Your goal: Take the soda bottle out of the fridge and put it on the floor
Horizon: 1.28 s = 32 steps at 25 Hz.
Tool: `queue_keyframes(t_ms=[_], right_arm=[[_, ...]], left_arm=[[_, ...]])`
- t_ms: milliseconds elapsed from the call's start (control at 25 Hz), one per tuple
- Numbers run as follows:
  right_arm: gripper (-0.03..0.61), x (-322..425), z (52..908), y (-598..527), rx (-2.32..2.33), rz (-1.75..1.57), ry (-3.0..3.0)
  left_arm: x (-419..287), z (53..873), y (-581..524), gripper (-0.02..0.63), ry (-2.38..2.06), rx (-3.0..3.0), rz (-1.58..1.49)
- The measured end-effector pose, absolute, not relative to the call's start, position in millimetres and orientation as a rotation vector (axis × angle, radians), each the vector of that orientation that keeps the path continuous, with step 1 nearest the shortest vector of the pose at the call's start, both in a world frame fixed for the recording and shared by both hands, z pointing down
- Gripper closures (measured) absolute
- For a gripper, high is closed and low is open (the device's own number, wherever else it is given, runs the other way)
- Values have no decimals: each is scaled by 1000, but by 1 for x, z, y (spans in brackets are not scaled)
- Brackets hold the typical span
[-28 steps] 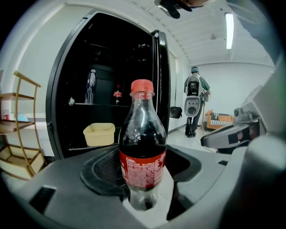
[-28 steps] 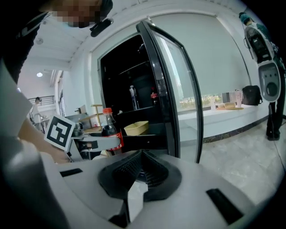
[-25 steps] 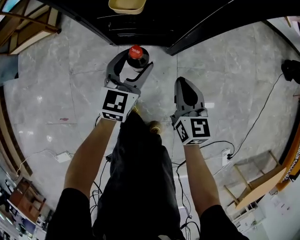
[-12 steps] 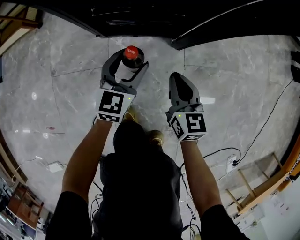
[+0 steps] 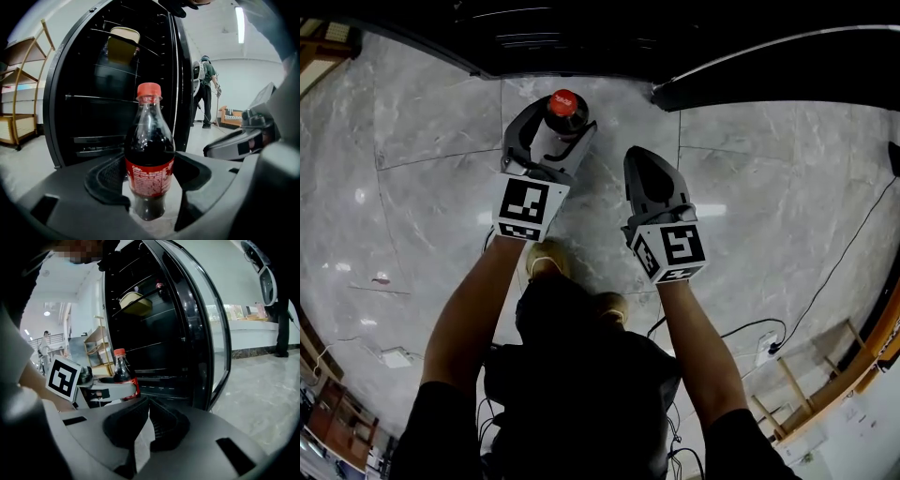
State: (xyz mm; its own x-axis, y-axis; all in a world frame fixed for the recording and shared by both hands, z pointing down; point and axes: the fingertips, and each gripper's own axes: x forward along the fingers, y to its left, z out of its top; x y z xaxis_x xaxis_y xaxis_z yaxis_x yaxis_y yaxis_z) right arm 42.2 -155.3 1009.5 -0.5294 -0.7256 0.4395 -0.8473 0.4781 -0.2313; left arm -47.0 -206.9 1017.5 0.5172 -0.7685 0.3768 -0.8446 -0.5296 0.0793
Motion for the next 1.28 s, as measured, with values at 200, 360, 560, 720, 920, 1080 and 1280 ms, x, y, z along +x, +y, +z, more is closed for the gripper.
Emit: queue_keyframes(t_ms=[200,360,560,720,920,1080,1280], right_arm=[[554,44,1031,-156,1349,649,-2443],[554,45,1038,-158,1364,665,-2428],[554,40,1035,-153,1351,692,-2425],[554,38,1034,-149,1350,716,-2416],[554,31,1032,-142,1311,738,-2405],[554,32,1027,-140,1304,755,-2391],[554,35,1020,-141,1317,773,-2376]], left_arm=[[-46,1040,-207,307,-1358,2514,441],[-46,1048,-204,307,-1359,2510,441],[-48,1050,-197,307,-1373,2495,448],[-50,1050,-194,307,-1375,2475,451],[-47,1051,-191,307,-1357,2471,496],[-45,1053,-185,307,-1341,2451,516],[-43,1057,-181,305,-1325,2404,541]])
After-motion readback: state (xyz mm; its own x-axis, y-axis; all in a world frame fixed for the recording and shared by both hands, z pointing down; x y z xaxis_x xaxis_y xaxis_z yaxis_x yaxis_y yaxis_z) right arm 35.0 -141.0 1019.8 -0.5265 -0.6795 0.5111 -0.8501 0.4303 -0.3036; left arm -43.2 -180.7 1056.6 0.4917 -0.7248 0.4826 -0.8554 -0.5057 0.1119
